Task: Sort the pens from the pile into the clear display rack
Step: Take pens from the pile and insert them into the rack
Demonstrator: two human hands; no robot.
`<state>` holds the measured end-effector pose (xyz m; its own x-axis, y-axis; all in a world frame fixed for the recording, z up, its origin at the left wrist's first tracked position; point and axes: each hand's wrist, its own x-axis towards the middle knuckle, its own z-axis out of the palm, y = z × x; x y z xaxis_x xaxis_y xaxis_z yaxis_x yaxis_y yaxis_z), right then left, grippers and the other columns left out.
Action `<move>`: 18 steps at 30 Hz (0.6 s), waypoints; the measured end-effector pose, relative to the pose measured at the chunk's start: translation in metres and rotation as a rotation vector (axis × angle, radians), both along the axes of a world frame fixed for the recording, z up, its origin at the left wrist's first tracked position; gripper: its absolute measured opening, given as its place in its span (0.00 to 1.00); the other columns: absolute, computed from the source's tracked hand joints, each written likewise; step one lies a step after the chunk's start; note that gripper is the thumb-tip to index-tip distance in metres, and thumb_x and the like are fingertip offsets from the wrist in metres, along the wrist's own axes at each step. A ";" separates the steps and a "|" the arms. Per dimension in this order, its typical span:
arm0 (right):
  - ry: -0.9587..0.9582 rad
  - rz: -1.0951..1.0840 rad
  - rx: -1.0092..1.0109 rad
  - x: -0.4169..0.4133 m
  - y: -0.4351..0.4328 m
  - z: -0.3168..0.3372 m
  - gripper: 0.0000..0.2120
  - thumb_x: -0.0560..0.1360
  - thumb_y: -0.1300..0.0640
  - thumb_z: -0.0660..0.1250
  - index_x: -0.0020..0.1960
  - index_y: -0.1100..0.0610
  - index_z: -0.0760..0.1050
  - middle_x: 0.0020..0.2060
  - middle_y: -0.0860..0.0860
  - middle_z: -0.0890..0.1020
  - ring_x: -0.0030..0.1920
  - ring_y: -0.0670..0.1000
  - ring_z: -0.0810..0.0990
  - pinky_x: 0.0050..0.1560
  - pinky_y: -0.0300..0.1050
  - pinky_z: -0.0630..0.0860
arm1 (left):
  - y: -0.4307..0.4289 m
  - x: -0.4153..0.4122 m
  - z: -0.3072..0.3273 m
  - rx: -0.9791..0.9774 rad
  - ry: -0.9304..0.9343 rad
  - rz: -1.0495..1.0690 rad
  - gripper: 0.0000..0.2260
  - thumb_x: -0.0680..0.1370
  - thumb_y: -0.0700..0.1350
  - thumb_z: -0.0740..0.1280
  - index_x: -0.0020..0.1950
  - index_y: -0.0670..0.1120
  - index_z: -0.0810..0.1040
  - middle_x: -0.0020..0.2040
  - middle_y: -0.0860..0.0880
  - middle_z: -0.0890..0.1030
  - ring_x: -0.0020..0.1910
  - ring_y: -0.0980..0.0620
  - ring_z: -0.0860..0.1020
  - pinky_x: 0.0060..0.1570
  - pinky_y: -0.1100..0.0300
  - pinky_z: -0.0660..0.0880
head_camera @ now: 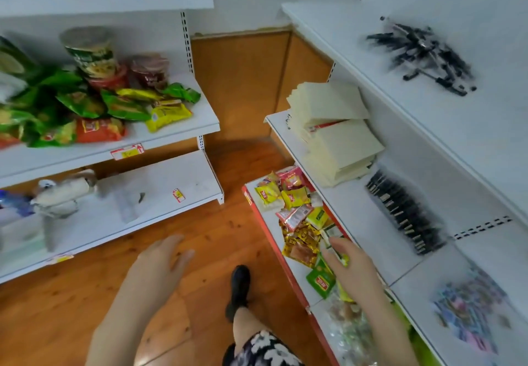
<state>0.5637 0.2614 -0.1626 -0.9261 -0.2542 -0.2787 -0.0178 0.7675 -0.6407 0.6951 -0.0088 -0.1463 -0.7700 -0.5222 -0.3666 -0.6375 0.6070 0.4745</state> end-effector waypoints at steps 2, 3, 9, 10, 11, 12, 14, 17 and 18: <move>-0.012 0.007 -0.022 -0.022 -0.021 -0.004 0.14 0.76 0.56 0.64 0.61 0.57 0.73 0.53 0.49 0.77 0.47 0.40 0.73 0.46 0.28 0.68 | -0.017 -0.015 -0.007 0.001 -0.009 0.019 0.20 0.79 0.49 0.60 0.69 0.44 0.68 0.65 0.43 0.74 0.63 0.44 0.72 0.61 0.55 0.67; -0.019 0.008 -0.026 -0.036 -0.032 -0.006 0.14 0.76 0.56 0.63 0.61 0.57 0.73 0.52 0.48 0.77 0.45 0.39 0.73 0.43 0.27 0.68 | -0.026 -0.025 -0.009 -0.005 -0.008 0.027 0.20 0.78 0.50 0.60 0.69 0.44 0.68 0.65 0.43 0.74 0.63 0.44 0.72 0.61 0.54 0.67; -0.011 -0.023 -0.090 -0.129 -0.102 -0.006 0.14 0.76 0.56 0.64 0.60 0.57 0.74 0.58 0.53 0.78 0.56 0.51 0.75 0.53 0.41 0.69 | -0.086 -0.115 -0.008 -0.101 0.058 0.001 0.20 0.78 0.52 0.60 0.68 0.47 0.69 0.66 0.46 0.74 0.64 0.49 0.73 0.62 0.58 0.68; -0.007 -0.028 -0.104 -0.143 -0.112 -0.004 0.14 0.76 0.57 0.64 0.60 0.57 0.74 0.58 0.53 0.78 0.55 0.50 0.75 0.53 0.40 0.68 | -0.097 -0.133 -0.004 -0.114 0.074 -0.014 0.19 0.78 0.52 0.60 0.68 0.47 0.70 0.66 0.46 0.74 0.64 0.49 0.73 0.61 0.59 0.67; 0.007 -0.026 -0.117 -0.156 -0.121 0.000 0.13 0.76 0.57 0.64 0.60 0.58 0.75 0.58 0.53 0.78 0.54 0.49 0.74 0.54 0.39 0.68 | -0.106 -0.151 0.000 -0.131 0.093 -0.023 0.19 0.78 0.51 0.60 0.68 0.47 0.70 0.65 0.46 0.75 0.63 0.49 0.73 0.61 0.59 0.67; 0.026 -0.015 -0.129 -0.169 -0.130 0.004 0.13 0.76 0.58 0.64 0.60 0.58 0.75 0.57 0.53 0.78 0.53 0.47 0.73 0.53 0.38 0.67 | -0.114 -0.169 0.005 -0.156 0.109 -0.034 0.19 0.79 0.51 0.60 0.68 0.47 0.70 0.65 0.47 0.75 0.64 0.49 0.73 0.60 0.59 0.67; 0.068 0.006 -0.143 -0.195 -0.146 0.012 0.12 0.76 0.59 0.63 0.59 0.59 0.75 0.53 0.52 0.78 0.50 0.45 0.72 0.52 0.36 0.65 | -0.127 -0.203 0.013 -0.199 0.134 -0.072 0.19 0.79 0.52 0.59 0.69 0.48 0.68 0.66 0.48 0.73 0.65 0.50 0.72 0.60 0.58 0.67; 0.112 0.020 -0.156 -0.224 -0.165 0.023 0.10 0.76 0.59 0.63 0.57 0.56 0.76 0.48 0.45 0.75 0.50 0.43 0.71 0.50 0.31 0.63 | -0.135 -0.243 0.021 -0.188 0.183 -0.156 0.19 0.79 0.52 0.58 0.70 0.49 0.67 0.67 0.49 0.72 0.66 0.50 0.71 0.61 0.60 0.66; 0.120 0.017 -0.162 -0.233 -0.170 0.026 0.09 0.76 0.58 0.63 0.56 0.54 0.76 0.48 0.44 0.75 0.51 0.42 0.71 0.50 0.29 0.63 | -0.137 -0.256 0.024 -0.186 0.199 -0.188 0.19 0.79 0.52 0.58 0.70 0.49 0.67 0.68 0.49 0.72 0.66 0.51 0.70 0.62 0.60 0.66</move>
<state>0.3311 0.0919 -0.1362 -0.9456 -0.3022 -0.1205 -0.1135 0.6535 -0.7483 0.4389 -0.1455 -0.1227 -0.9062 -0.4080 -0.1110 -0.4120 0.7929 0.4490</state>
